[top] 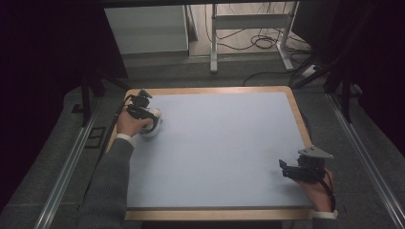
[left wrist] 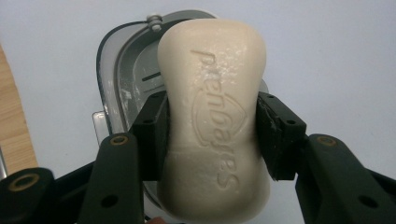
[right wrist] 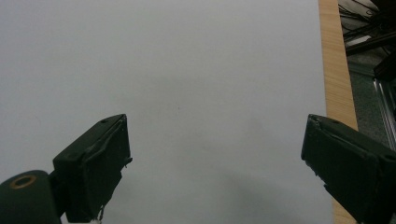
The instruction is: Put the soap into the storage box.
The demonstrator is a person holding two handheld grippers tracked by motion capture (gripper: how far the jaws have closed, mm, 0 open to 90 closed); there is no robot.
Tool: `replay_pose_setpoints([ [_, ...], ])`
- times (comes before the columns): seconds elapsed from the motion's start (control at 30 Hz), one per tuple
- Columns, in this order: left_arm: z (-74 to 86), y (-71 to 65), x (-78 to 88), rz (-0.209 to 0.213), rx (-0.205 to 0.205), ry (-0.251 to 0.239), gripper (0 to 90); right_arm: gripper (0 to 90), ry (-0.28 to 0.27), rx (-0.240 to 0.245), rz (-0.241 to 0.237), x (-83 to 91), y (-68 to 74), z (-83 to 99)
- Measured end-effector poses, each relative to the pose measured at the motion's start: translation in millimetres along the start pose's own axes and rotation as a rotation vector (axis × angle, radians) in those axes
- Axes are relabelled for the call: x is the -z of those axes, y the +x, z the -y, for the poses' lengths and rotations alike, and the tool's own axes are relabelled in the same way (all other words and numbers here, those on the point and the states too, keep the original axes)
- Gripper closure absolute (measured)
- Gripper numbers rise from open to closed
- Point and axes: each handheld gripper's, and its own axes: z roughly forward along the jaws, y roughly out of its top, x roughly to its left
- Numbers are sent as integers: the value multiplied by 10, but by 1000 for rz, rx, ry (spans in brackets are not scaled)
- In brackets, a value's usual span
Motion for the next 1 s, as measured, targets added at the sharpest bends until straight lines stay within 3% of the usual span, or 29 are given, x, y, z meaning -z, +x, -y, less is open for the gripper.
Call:
replay_pose_setpoints([
  [0.23,29,0,-88,1,7,3,484,78,1,-2,3,0,-8,4],
  [0.33,38,-11,-46,22,18,-30,433,78,1,-5,6,5,-4,1],
  [0.53,67,-82,87,61,-1,-83,359,78,1,1,5,5,5,-1],
  [1.0,285,-371,296,156,-121,-178,284,78,-5,0,4,19,21,-9],
])
